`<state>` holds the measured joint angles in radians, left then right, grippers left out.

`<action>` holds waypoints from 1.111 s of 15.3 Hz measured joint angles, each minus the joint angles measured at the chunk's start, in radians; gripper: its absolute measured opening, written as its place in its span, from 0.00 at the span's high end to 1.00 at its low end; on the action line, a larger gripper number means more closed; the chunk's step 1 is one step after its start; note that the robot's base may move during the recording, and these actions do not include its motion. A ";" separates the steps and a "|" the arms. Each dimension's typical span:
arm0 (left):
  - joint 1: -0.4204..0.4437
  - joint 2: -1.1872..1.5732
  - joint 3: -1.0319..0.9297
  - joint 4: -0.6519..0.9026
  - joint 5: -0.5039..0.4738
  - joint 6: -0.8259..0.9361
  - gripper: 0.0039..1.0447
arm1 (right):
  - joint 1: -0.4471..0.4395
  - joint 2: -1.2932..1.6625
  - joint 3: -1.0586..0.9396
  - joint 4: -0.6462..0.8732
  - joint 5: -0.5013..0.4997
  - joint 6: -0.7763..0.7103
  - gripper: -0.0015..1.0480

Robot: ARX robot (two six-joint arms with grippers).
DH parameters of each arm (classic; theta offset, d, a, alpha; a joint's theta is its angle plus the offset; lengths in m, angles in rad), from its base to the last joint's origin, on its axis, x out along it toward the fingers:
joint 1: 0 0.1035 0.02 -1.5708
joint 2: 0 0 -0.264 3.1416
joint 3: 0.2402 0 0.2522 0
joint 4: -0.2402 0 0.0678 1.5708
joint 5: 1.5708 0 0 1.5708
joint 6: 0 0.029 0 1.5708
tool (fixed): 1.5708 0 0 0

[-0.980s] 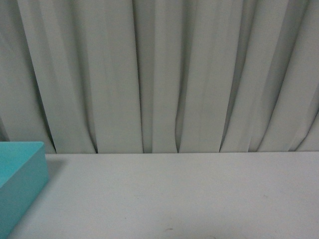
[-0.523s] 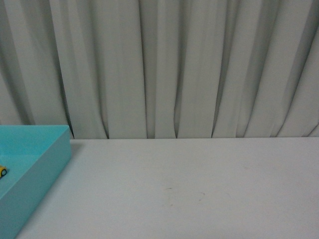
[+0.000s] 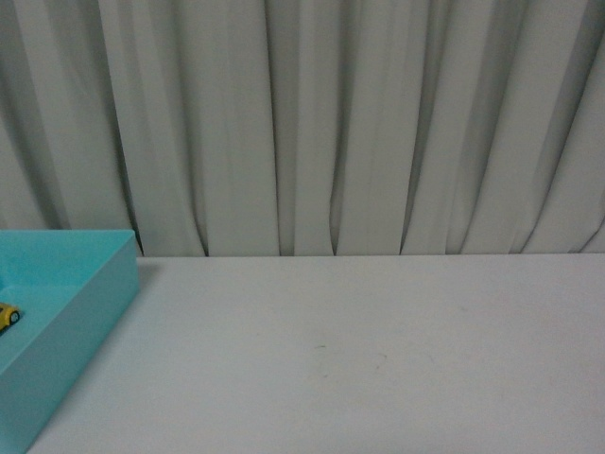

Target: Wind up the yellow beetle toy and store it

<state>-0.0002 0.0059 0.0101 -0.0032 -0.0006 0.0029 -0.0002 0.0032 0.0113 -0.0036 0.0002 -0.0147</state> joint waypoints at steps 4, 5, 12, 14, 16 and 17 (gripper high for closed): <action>0.000 0.000 0.000 0.000 0.000 0.000 0.06 | 0.000 0.000 0.000 0.000 0.000 0.000 0.06; 0.000 0.000 0.000 0.000 0.000 0.000 0.06 | 0.000 0.000 0.000 0.000 0.000 0.000 0.06; 0.000 0.000 0.000 0.000 0.000 0.000 0.06 | 0.000 0.000 0.000 0.000 0.000 0.000 0.06; 0.000 0.000 0.000 0.000 0.000 0.000 0.06 | 0.000 0.000 0.000 0.000 0.000 0.000 0.06; 0.000 0.000 0.000 0.000 0.000 0.000 0.06 | 0.000 0.000 0.000 0.000 0.000 0.000 0.06; 0.000 0.000 0.000 0.000 0.000 0.000 0.06 | 0.000 0.000 0.000 0.000 0.000 0.000 0.06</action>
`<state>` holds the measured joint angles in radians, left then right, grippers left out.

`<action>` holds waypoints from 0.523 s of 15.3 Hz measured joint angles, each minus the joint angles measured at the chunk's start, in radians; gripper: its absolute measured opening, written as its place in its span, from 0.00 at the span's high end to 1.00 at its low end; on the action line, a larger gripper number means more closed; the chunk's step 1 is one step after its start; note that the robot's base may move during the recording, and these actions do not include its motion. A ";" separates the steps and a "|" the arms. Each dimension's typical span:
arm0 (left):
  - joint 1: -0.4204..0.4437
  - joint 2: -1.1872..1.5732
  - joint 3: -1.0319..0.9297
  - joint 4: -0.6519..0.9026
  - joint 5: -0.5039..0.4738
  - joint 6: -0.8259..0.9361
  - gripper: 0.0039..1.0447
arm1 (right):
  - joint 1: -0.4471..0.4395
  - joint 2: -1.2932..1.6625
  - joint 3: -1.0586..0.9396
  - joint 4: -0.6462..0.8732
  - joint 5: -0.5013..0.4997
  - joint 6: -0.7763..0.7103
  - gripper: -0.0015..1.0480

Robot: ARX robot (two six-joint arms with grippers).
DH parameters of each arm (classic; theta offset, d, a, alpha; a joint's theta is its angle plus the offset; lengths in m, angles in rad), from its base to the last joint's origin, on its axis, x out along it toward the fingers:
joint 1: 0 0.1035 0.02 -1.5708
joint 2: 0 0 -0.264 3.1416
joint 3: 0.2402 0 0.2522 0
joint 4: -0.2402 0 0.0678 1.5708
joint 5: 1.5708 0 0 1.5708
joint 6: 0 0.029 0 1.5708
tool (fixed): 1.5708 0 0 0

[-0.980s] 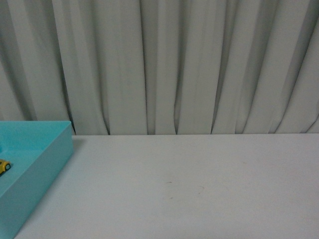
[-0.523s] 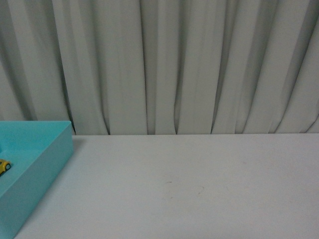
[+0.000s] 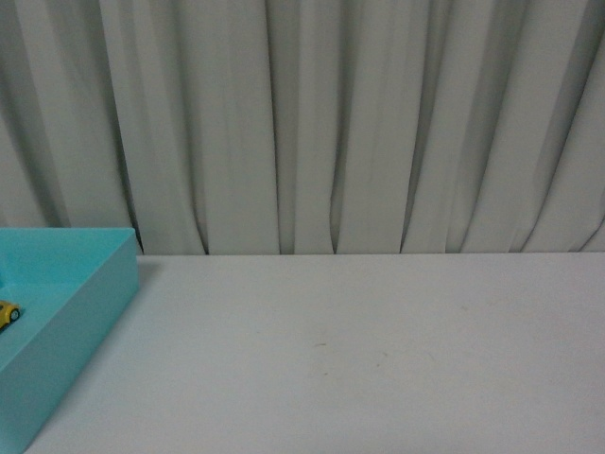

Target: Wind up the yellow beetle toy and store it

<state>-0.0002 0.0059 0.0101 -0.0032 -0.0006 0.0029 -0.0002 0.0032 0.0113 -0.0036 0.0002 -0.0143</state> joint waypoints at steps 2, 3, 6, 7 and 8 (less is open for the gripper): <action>0.000 0.000 0.000 0.002 0.000 0.000 0.06 | 0.000 0.000 0.000 0.003 0.000 0.000 0.06; 0.000 0.000 0.000 0.003 0.000 0.000 0.06 | 0.000 0.000 0.000 0.003 0.000 0.000 0.06; 0.000 0.000 0.000 0.001 -0.001 0.000 0.06 | 0.000 0.000 0.000 0.001 0.000 0.000 0.06; 0.000 0.000 0.000 0.001 0.000 0.000 0.06 | 0.000 0.000 0.000 0.001 0.000 0.000 0.06; 0.000 0.000 0.000 0.001 0.000 0.000 0.06 | 0.000 0.000 0.000 0.000 0.000 0.000 0.06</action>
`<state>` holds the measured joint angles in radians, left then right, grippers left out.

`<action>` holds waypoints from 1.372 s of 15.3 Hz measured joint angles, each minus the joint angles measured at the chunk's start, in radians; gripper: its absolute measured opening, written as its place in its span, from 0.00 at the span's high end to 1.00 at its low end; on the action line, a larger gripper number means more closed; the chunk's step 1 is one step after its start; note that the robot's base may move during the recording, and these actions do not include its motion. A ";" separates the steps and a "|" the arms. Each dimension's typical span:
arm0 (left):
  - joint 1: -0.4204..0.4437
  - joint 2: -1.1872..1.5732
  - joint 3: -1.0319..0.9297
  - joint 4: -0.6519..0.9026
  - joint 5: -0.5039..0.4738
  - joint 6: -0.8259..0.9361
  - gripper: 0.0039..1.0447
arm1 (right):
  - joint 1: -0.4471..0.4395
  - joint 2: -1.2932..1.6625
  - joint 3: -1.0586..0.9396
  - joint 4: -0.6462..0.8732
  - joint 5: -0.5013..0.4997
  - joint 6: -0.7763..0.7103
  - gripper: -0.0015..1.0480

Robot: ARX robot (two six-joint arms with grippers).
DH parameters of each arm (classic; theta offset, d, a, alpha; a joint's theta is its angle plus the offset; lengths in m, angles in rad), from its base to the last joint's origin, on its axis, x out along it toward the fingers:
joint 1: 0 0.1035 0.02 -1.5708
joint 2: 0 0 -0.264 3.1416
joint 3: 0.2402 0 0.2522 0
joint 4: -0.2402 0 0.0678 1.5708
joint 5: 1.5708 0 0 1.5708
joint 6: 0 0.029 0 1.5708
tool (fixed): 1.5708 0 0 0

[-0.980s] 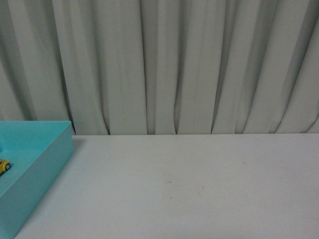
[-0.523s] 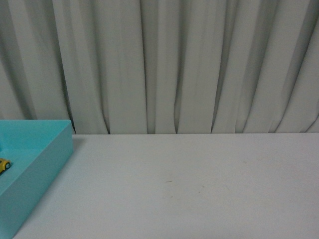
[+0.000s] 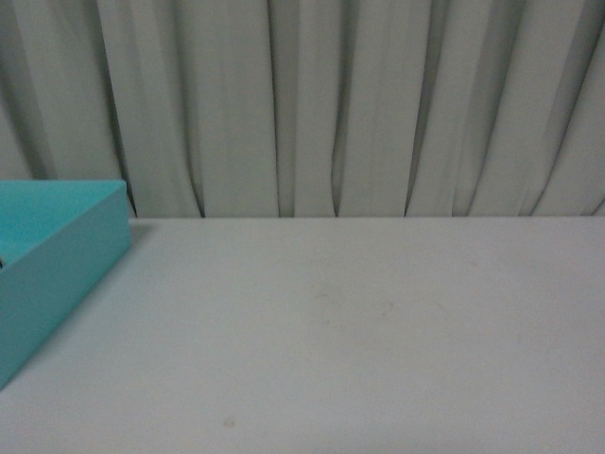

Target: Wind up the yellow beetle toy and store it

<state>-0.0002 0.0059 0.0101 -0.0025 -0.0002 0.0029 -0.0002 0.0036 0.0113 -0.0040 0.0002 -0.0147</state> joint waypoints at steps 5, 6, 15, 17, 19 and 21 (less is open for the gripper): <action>0.000 0.000 0.000 0.000 0.000 0.000 0.06 | 0.000 0.000 0.000 -0.002 0.001 0.000 0.06; 0.000 0.000 0.000 -0.001 -0.001 0.000 0.06 | 0.000 0.000 0.000 0.000 0.001 0.001 0.06; 0.000 0.000 0.000 -0.002 -0.001 0.000 0.06 | 0.000 0.000 0.000 0.000 0.000 0.000 0.06; 0.000 0.000 0.000 -0.001 0.000 0.000 0.06 | 0.000 0.000 0.000 -0.001 0.000 0.000 0.06; 0.000 0.000 0.000 -0.002 -0.001 0.000 0.06 | 0.000 0.000 0.000 0.000 0.000 0.000 0.06; 0.000 0.000 0.000 0.000 -0.002 0.000 0.06 | 0.000 0.000 0.000 0.000 0.000 0.000 0.06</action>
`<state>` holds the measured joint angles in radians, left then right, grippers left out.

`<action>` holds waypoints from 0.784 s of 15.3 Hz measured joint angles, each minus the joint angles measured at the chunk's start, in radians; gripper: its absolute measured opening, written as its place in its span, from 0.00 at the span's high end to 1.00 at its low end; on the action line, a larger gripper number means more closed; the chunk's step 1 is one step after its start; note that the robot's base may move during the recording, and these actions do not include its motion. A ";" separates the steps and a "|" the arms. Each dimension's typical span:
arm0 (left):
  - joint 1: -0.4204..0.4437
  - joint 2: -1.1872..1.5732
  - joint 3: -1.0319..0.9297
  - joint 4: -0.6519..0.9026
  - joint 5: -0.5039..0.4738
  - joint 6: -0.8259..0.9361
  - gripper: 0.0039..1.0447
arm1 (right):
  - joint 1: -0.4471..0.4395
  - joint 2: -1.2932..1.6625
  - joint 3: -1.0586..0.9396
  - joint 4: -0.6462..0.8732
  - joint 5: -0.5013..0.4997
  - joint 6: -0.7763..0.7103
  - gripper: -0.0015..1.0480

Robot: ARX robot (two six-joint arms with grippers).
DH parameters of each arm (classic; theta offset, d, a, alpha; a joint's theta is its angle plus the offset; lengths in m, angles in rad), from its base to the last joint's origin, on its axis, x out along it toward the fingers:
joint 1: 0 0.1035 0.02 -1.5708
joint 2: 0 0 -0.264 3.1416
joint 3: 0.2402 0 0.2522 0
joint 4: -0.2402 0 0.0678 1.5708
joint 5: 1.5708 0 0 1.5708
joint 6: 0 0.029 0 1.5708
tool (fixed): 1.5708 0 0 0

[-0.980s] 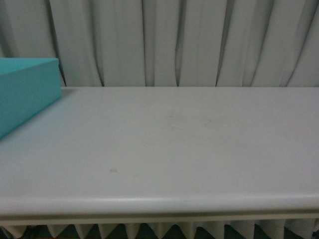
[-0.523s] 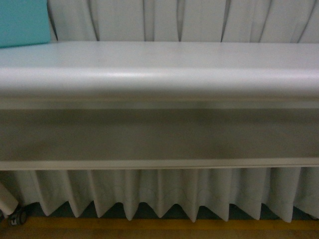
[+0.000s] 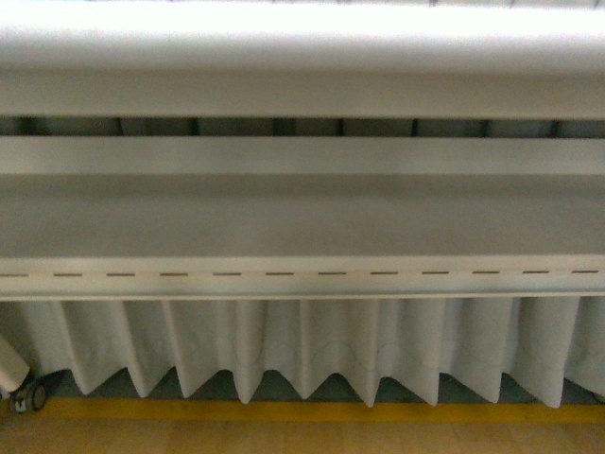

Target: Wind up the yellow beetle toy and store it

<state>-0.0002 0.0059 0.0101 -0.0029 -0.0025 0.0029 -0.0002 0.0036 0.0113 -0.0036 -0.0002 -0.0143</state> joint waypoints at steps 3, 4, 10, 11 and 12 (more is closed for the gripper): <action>0.000 0.000 0.000 -0.004 0.000 0.000 0.06 | 0.000 0.000 0.000 -0.004 0.001 0.000 0.06; 0.000 0.000 0.000 -0.003 0.002 0.000 0.06 | 0.000 0.000 0.000 -0.002 0.000 0.000 0.06; 0.000 0.000 0.000 -0.001 0.002 0.000 0.06 | 0.000 0.000 0.000 -0.001 0.000 0.000 0.06; 0.000 0.000 0.000 -0.001 0.002 0.000 0.06 | 0.000 0.000 0.000 -0.001 0.000 0.000 0.06; 0.000 0.000 0.000 -0.001 0.002 0.000 0.06 | 0.000 0.000 0.000 -0.001 0.000 0.000 0.06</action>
<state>-0.0002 0.0059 0.0101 -0.0040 -0.0006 0.0029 -0.0002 0.0032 0.0113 -0.0048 0.0002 -0.0143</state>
